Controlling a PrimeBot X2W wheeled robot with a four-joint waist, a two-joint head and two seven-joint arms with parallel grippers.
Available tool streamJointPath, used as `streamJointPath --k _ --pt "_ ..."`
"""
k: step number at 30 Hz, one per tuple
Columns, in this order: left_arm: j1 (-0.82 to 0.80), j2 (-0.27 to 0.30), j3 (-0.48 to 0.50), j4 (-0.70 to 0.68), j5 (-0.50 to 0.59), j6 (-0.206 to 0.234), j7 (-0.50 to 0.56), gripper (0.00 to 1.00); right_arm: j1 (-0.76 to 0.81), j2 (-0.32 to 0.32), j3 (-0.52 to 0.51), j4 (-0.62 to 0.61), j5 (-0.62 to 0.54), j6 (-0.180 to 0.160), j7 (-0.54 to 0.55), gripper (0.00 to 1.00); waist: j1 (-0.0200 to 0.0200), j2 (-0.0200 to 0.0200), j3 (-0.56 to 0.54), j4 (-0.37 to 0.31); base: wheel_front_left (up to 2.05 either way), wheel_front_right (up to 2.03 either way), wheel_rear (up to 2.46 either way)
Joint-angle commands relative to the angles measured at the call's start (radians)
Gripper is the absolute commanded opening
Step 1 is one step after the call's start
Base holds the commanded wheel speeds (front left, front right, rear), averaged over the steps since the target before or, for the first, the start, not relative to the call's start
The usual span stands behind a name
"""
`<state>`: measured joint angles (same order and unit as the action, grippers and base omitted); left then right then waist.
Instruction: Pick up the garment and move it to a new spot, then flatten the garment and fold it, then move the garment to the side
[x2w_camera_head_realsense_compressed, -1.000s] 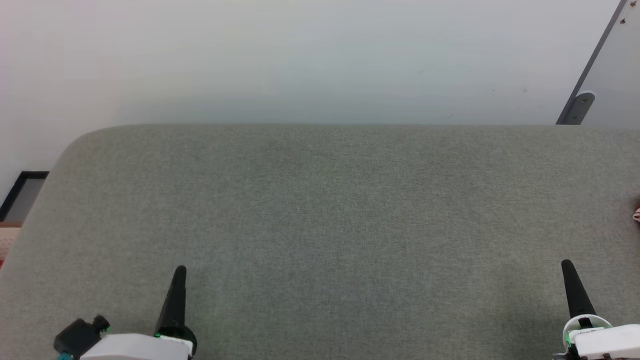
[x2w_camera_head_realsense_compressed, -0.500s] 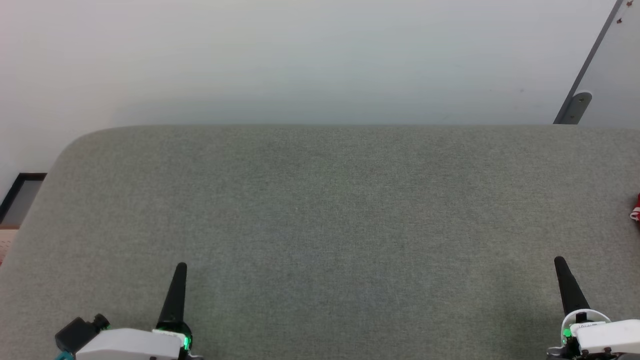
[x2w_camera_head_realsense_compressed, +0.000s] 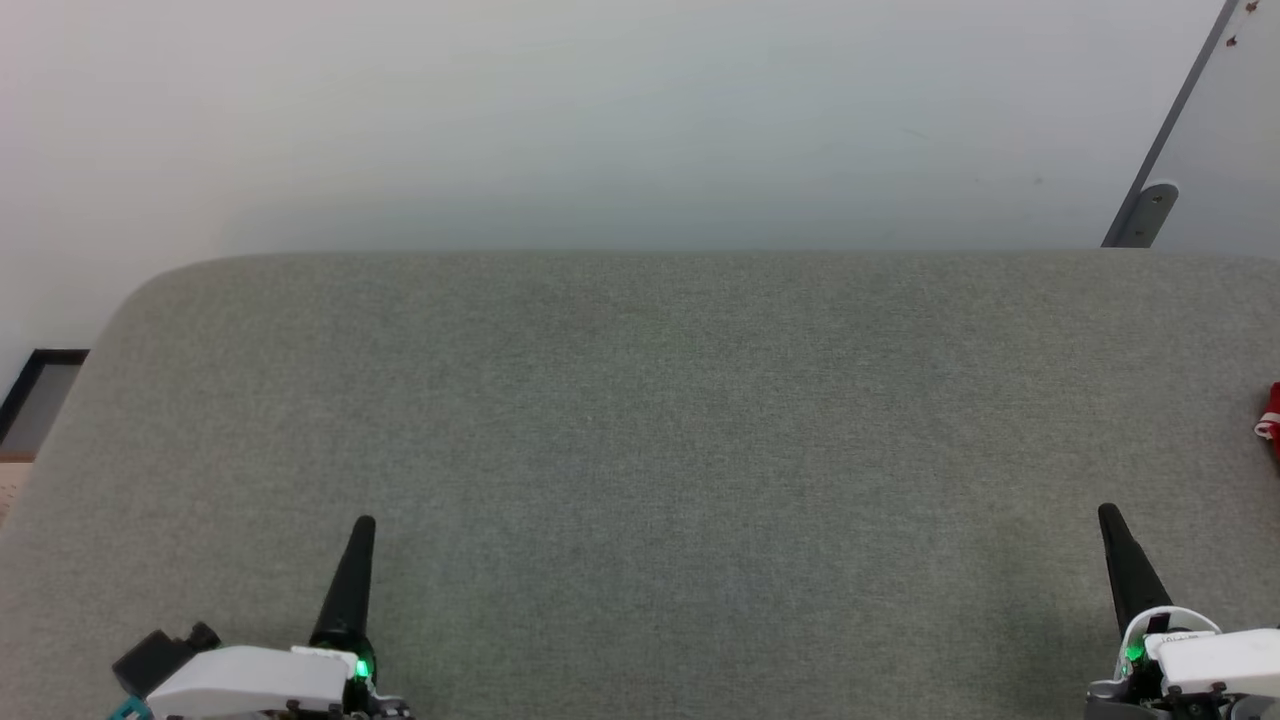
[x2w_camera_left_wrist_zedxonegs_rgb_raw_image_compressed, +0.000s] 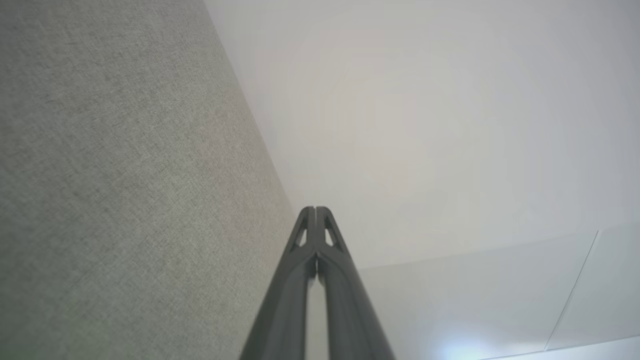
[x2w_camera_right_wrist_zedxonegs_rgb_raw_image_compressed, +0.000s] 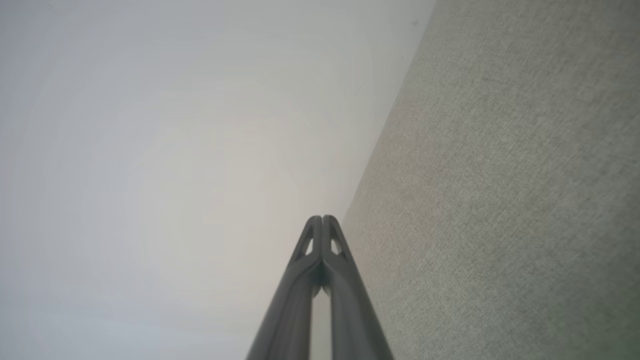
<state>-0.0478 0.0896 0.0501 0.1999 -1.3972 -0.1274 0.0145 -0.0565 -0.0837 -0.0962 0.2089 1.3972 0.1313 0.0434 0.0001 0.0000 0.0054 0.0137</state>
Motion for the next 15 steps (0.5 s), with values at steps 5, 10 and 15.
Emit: streamJointPath --k 5,10,15 --pt "-0.024 -0.003 0.009 0.005 -0.049 -0.004 0.014 0.00 -0.025 0.006 -0.007 0.004 0.044 -0.001 0.013 0.00 -0.0001 0.0000 0.000 -0.002 0.00 0.00 0.00" --pt "-0.032 -0.006 0.013 0.012 -0.087 -0.005 0.026 0.00 -0.030 0.011 -0.008 0.010 0.077 -0.001 0.023 0.00 -0.0001 0.0000 -0.001 -0.004 0.00 0.00 0.00" --pt "-0.038 -0.008 0.017 0.020 -0.120 -0.005 0.038 0.00 -0.038 0.016 -0.010 0.016 0.108 -0.001 0.034 0.00 -0.0001 0.0000 -0.001 -0.006 0.00 0.00 0.00"
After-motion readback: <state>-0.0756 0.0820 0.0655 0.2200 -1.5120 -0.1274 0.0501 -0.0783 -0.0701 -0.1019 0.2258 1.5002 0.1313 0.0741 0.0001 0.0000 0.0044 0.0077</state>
